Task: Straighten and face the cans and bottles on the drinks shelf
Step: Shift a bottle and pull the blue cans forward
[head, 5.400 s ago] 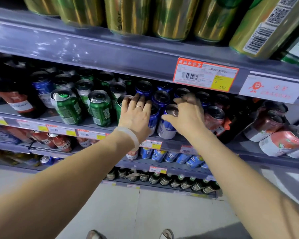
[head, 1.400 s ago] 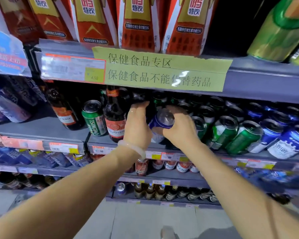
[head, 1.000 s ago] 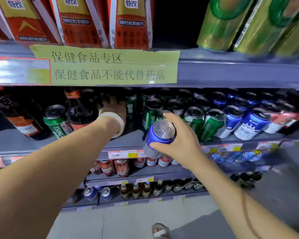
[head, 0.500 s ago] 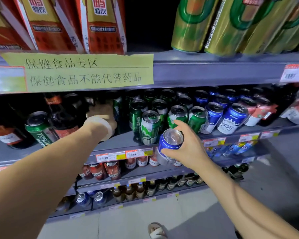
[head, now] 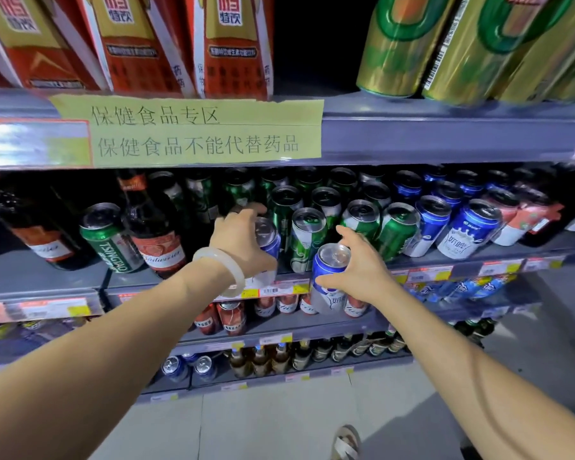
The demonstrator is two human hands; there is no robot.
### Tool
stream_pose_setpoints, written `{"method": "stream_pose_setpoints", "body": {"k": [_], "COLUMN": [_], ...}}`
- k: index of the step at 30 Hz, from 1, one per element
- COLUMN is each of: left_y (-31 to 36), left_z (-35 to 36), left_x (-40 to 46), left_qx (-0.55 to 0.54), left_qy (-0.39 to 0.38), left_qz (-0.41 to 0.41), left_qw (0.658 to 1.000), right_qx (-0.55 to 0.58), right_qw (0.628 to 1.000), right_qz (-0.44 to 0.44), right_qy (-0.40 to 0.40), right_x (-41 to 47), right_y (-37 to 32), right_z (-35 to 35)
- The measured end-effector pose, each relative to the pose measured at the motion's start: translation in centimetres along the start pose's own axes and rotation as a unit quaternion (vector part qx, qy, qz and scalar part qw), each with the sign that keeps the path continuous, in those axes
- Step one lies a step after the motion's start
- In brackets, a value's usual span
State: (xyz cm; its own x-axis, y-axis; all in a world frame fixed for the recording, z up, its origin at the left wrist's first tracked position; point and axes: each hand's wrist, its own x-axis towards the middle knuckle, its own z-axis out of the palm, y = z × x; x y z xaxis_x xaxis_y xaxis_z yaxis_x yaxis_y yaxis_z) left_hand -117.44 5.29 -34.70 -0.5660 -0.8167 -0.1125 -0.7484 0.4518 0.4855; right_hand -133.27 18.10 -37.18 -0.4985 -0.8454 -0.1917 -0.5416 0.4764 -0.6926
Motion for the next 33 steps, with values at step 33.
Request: {"method": "stream_pose_setpoints", "body": {"k": [33], "left_y": [3.4], "left_z": [-1.4], "left_x": [-1.9], "left_qx": [0.088], "left_qy": [-0.131], "left_qz": [0.075], "left_qw": [0.985], "right_qx": [0.051], "right_qw": [0.994], "right_qz": [0.053], "right_qy": [-0.085], "right_x": [-1.2], "right_y": [-0.2], "right_z": [0.0]}}
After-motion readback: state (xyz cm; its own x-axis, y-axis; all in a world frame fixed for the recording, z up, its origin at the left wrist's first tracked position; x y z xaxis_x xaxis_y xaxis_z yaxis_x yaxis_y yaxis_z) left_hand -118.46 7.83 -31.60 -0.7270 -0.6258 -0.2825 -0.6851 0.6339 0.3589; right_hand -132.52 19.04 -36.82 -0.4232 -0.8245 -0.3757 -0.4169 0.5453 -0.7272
